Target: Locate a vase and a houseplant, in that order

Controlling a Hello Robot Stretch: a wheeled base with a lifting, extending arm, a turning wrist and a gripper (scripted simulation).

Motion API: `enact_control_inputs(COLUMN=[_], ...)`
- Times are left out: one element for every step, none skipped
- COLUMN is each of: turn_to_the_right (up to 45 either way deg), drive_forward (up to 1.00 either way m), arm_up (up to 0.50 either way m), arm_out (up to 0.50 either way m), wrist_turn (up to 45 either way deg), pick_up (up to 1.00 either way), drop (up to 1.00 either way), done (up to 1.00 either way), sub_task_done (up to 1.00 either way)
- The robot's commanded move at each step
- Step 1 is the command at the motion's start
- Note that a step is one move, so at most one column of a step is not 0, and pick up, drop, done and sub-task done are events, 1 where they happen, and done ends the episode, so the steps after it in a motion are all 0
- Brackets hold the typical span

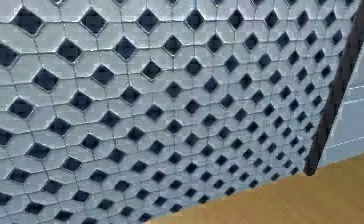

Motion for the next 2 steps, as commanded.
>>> enact_control_inputs(turn_to_the_right=[0.0,-45.0], drive_forward=[0.45,0.0], arm_up=[0.0,0.0], arm_out=[0.0,0.0], wrist_turn=[0.0,0.0], pick_up=[0.0,0.0], drop=[0.0,0.0], done=[0.0,0.0], sub_task_done=[0.0,0.0])
